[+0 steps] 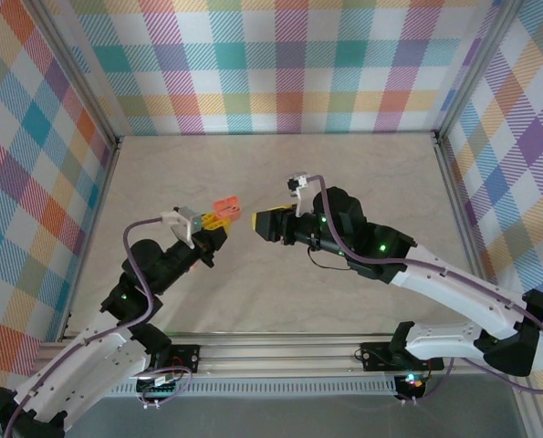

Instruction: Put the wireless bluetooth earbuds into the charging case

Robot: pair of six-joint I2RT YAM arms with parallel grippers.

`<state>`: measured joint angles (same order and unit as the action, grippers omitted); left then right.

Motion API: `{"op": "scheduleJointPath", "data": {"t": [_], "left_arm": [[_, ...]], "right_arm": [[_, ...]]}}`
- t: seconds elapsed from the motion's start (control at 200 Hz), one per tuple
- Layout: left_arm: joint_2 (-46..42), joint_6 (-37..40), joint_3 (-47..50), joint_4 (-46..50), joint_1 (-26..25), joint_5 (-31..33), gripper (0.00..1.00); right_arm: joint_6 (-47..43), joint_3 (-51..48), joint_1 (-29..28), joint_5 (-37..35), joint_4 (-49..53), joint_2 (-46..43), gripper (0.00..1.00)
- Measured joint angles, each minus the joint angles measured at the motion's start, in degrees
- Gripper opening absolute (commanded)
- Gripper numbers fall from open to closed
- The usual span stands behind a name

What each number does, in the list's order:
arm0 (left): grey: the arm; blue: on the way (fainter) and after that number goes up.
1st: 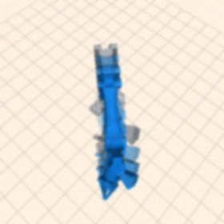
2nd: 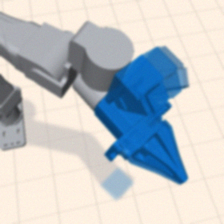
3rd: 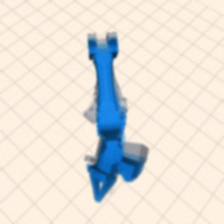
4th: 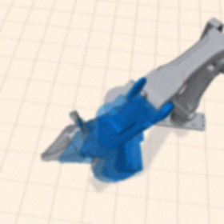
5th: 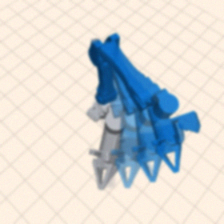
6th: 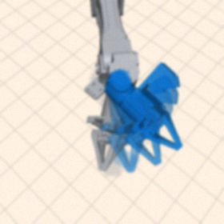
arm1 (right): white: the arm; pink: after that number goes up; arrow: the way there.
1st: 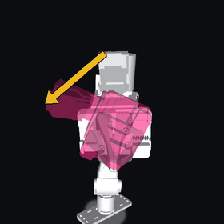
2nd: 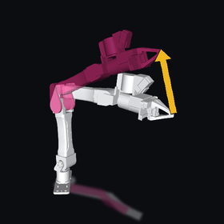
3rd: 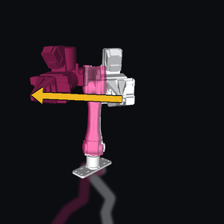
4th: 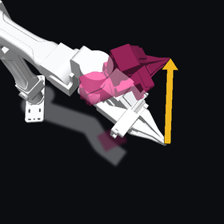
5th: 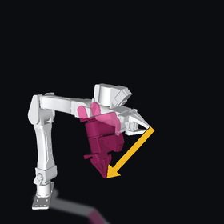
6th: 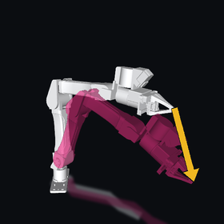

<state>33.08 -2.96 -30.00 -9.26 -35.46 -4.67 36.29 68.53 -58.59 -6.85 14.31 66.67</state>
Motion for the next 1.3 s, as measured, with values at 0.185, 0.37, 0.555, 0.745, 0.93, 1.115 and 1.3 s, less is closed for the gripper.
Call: {"op": "scheduleJointPath", "data": {"t": [0.185, 0.37, 0.555, 0.745, 0.93, 1.115, 1.3], "left_arm": [[-4.11, 0.0, -4.98, 10.56, -0.02, 1.92, 0.0], [-8.59, -0.04, -11.98, 22.25, -0.02, 4.24, 0.0], [-14.12, -0.68, -13.0, 31.58, -0.02, 7.72, 0.0], [-18.16, -1.77, -13.0, 39.5, -0.04, 11.04, 0.0], [-20.09, -4.13, -12.98, 43.32, -0.04, 12.28, 0.0], [-20.09, -6.29, -12.9, 45.59, -0.04, 12.26, 0.0], [-20.09, -6.82, -12.9, 45.81, -0.04, 12.28, 0.0]], "right_arm": [[0.17, -0.68, 1.51, -1.79, 0.26, 1.03, 0.54], [0.39, -0.72, 3.56, -1.33, -0.35, 9.38, 0.54], [0.35, 0.5, 4.85, 1.6, -2.69, 23.47, 0.54], [0.39, 14.69, 4.59, 8.76, 0.02, 45.51, 0.49], [-1.97, 32.2, 2.16, 13.35, 4.24, 61.42, 0.4], [-7.3, 45.94, -1.51, 14.51, 10.51, 70.64, 0.36], [-14.45, 52.7, -3.98, 16.37, 16.24, 74.27, 0.37]]}}
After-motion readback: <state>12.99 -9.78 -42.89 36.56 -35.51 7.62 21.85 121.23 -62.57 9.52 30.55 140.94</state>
